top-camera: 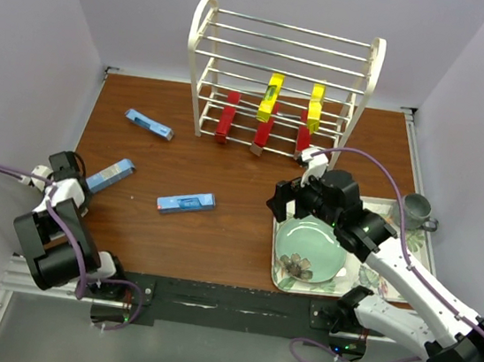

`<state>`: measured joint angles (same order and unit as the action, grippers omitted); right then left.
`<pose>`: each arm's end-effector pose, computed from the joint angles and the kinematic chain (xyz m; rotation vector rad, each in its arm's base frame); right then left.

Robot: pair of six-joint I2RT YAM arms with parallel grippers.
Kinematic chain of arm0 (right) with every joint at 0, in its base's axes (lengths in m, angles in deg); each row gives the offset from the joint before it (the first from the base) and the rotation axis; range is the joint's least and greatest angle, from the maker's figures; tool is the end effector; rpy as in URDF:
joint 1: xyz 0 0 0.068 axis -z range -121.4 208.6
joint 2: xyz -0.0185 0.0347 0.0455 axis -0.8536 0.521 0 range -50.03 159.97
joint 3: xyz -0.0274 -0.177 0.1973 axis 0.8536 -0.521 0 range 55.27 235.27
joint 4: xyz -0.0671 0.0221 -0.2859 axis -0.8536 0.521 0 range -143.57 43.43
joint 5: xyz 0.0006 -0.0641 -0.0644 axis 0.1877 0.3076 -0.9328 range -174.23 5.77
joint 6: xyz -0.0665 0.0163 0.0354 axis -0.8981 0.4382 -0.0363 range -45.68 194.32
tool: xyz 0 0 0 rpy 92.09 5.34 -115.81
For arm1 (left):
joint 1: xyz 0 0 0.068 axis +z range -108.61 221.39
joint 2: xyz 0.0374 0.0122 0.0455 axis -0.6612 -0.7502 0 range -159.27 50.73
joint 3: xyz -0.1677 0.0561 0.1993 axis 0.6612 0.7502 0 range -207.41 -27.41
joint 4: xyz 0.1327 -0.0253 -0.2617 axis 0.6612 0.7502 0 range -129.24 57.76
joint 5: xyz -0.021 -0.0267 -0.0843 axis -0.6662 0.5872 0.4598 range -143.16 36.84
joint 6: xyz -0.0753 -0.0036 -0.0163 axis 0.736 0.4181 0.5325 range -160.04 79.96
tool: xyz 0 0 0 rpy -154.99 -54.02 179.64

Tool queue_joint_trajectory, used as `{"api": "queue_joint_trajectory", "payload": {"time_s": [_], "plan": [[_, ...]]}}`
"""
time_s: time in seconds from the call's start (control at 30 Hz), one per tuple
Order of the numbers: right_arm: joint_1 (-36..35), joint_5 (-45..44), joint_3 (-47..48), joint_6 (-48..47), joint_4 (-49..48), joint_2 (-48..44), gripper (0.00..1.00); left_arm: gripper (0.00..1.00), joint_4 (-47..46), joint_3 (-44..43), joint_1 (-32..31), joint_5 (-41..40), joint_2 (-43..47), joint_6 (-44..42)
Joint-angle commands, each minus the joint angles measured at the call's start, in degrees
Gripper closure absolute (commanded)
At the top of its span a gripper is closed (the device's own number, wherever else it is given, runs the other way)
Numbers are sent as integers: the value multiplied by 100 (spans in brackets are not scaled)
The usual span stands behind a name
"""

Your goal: Place and organize the toothpastes onto the shelf

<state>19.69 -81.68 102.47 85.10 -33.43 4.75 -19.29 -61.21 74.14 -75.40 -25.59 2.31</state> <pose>0.2164 0.1784 0.2814 -0.5391 2.0353 0.5768 0.2122 0.1660 0.0991 -1.6818 1.9828 0.4553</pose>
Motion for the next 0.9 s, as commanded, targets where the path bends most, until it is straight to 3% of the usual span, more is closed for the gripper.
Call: {"api": "queue_joint_trajectory", "payload": {"time_s": [0.0,0.23,0.43,0.63,0.87], "plan": [[-2,0,-9,-94,-151,-55,1,72,-158,-30,30,281,344,-95],[-2,27,-9,-59,-151,-108,2,76,97,-319,-216,580,1118,-463],[7,202,35,11,-107,-152,2,76,159,-566,-1306,536,1751,-1095],[-2,501,52,-181,-203,-275,2,76,220,-654,-1921,1309,2445,-2026],[-2,1335,88,-489,-555,-249,2,79,124,-680,-3044,3257,2814,-3100]]}}
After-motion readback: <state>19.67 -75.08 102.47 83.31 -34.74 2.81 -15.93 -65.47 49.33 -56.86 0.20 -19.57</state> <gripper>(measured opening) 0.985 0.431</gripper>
